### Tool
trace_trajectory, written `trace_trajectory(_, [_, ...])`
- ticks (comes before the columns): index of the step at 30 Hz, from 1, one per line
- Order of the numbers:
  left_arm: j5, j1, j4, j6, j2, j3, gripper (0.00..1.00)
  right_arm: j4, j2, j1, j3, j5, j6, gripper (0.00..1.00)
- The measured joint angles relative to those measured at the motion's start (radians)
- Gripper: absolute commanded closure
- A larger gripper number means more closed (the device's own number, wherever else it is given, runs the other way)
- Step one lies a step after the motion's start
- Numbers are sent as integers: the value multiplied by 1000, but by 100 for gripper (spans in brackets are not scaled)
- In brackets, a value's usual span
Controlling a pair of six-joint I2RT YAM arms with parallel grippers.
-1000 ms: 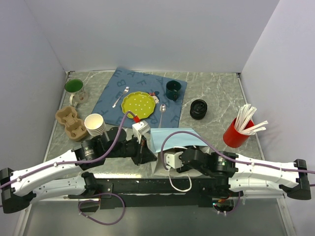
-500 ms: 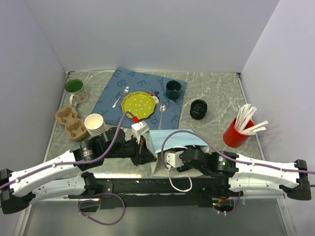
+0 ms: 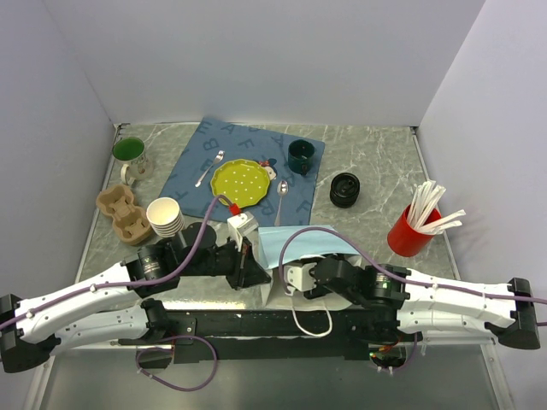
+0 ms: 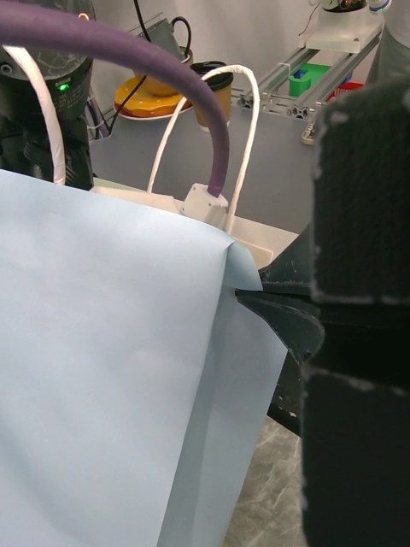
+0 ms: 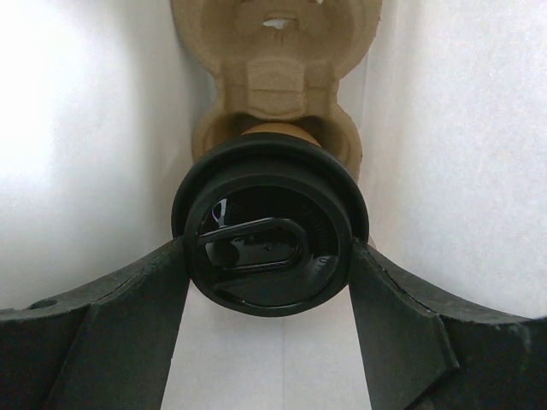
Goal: Pack the takeout coffee
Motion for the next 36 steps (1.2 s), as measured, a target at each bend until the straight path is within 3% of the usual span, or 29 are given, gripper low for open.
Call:
trace_trajectory(32, [-19, 0, -8, -25, -10, -13, 99, 164, 64, -54, -58, -24, -30, 73])
trace_trajectory(36, [-20, 0, -10, -25, -10, -13, 99, 179, 87, -54, -58, -19, -29, 66])
